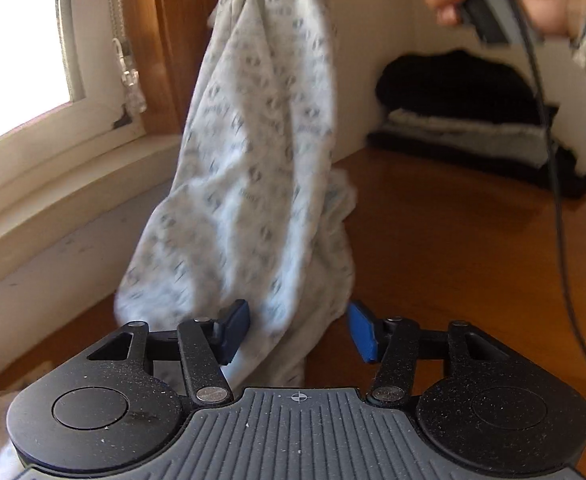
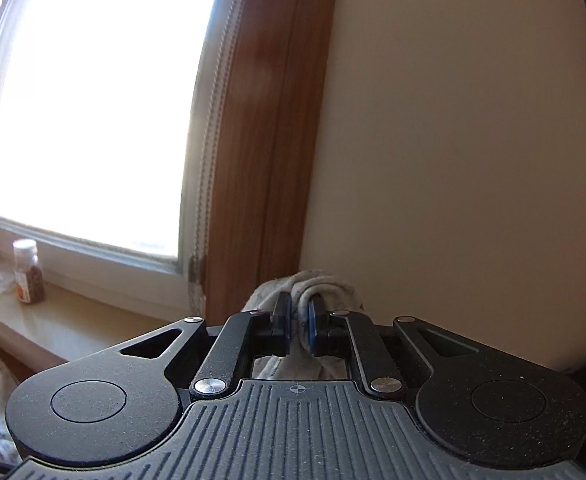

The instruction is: Fold clothes

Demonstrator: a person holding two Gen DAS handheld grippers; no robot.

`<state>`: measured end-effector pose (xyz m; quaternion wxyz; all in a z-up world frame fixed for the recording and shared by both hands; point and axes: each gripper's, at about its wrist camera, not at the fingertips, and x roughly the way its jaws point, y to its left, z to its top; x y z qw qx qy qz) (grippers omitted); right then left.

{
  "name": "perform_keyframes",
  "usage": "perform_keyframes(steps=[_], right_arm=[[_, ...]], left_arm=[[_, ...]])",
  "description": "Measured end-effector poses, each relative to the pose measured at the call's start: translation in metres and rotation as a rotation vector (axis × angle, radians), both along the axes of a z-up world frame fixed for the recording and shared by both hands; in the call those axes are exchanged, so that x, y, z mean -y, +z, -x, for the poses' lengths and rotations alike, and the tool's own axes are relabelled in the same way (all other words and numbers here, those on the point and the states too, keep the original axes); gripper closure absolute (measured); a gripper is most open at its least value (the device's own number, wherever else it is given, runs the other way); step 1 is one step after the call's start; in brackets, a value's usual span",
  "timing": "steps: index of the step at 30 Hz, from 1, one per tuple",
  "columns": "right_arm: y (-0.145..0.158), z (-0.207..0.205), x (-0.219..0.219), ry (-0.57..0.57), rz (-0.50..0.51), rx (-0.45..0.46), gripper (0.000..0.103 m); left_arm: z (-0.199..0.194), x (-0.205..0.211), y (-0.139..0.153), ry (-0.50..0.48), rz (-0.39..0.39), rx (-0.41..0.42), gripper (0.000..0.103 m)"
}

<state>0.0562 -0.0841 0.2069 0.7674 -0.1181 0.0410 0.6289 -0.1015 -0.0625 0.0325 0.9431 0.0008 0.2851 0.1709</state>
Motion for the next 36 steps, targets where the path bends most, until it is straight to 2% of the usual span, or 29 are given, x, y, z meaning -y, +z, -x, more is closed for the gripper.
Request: perform_keyframes(steps=[2,6,10,12,15,17,20,22,23,25,27,28,31,36], right_arm=[[-0.002,-0.005,-0.003,-0.015,0.013,0.001,0.093],[-0.01,-0.012,0.002,-0.031,0.022,-0.011,0.093],[-0.011,-0.013,0.002,-0.034,0.023,-0.016,0.093],[-0.011,-0.012,0.004,-0.036,0.018,-0.008,0.093],[-0.009,-0.01,0.004,-0.041,0.018,0.006,0.093],[-0.008,-0.009,0.003,-0.046,0.022,0.016,0.093],[-0.006,-0.006,0.006,-0.038,0.028,0.019,0.093],[-0.006,-0.004,0.008,-0.033,0.033,0.022,0.093],[-0.006,-0.003,0.009,-0.032,0.036,0.024,0.093],[-0.007,-0.001,0.015,-0.031,0.042,0.026,0.093],[-0.008,0.0,0.022,-0.028,0.049,0.034,0.093],[-0.009,0.0,0.025,-0.027,0.053,0.038,0.093],[-0.009,-0.002,0.035,-0.028,0.058,0.045,0.093],[-0.013,-0.001,0.041,-0.021,0.059,0.038,0.093]], left_arm=[[0.002,0.003,0.003,-0.016,0.007,0.03,0.05],[-0.001,0.025,0.007,-0.061,-0.055,0.042,0.068],[0.002,0.036,0.012,-0.052,-0.092,0.069,0.067],[0.01,0.041,0.014,-0.008,-0.114,0.103,0.061],[0.026,0.065,0.023,0.062,-0.202,0.164,0.058],[0.029,0.075,0.026,0.038,-0.229,0.183,0.059],[0.015,0.082,0.022,-0.041,-0.236,0.134,0.068],[-0.006,0.083,0.01,-0.043,-0.284,0.061,0.068],[-0.015,0.078,0.005,-0.031,-0.283,0.037,0.067],[-0.034,0.064,-0.002,-0.002,-0.264,-0.004,0.06],[-0.049,0.055,-0.01,0.032,-0.298,-0.036,0.052],[-0.055,0.052,-0.012,0.043,-0.318,-0.051,0.052],[-0.071,0.042,-0.015,0.017,-0.272,-0.084,0.047],[-0.097,0.012,-0.021,0.105,-0.193,-0.118,0.046]])
